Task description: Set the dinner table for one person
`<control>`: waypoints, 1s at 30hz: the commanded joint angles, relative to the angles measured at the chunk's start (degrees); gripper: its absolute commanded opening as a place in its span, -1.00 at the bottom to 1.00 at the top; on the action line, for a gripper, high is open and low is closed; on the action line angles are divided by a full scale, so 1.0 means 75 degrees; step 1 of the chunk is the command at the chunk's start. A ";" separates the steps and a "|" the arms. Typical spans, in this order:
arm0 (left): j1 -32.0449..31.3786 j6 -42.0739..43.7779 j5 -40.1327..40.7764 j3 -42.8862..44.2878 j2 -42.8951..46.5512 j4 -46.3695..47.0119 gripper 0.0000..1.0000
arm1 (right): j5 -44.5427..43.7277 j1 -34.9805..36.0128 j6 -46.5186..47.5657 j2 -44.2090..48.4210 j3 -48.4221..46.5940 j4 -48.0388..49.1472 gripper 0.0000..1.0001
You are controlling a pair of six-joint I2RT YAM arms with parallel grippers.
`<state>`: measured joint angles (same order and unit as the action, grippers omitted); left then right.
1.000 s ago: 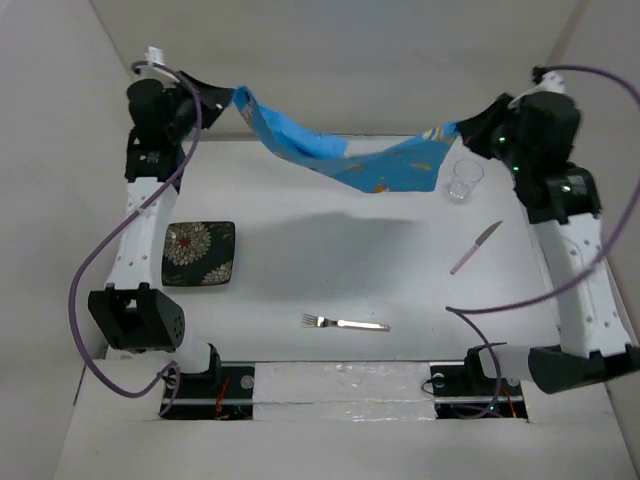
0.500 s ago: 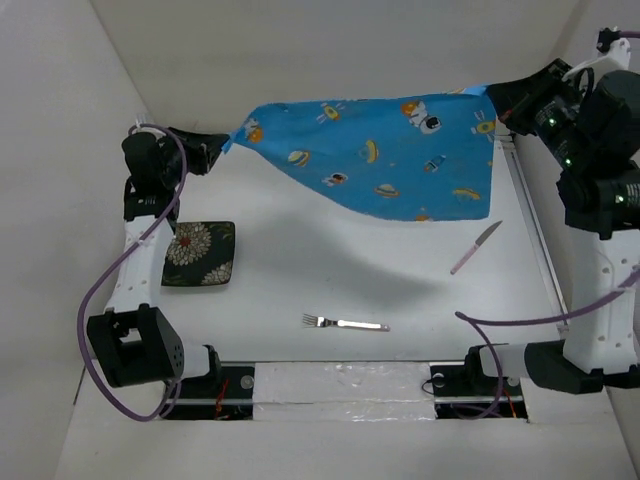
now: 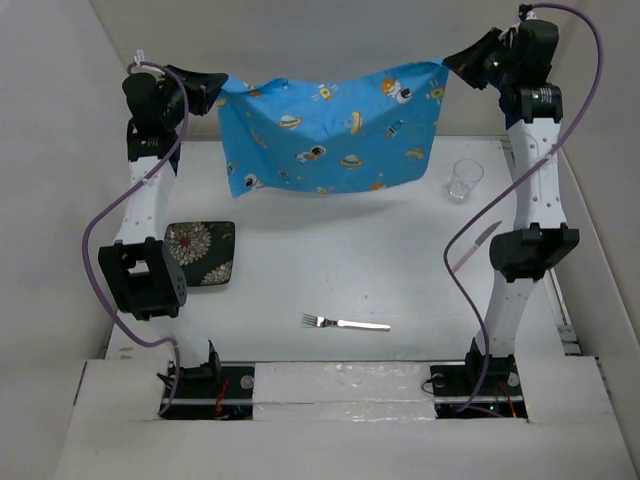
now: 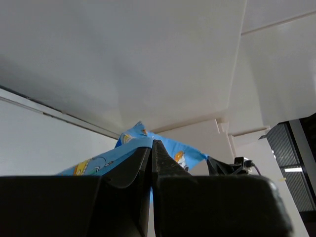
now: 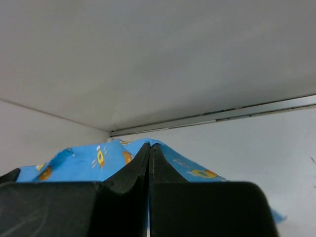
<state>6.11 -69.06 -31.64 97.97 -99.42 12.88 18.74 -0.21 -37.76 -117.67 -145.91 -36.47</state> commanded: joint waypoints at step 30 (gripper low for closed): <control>0.0357 0.3417 -0.0727 -0.8258 0.1770 0.0639 -1.00 | -0.0026 -0.1039 0.1155 0.4847 1.2703 0.1863 -1.00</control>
<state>8.71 -48.23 -37.01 37.28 -91.31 18.96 20.10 -7.55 -32.08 -84.95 -52.34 -20.60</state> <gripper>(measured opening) 0.003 0.010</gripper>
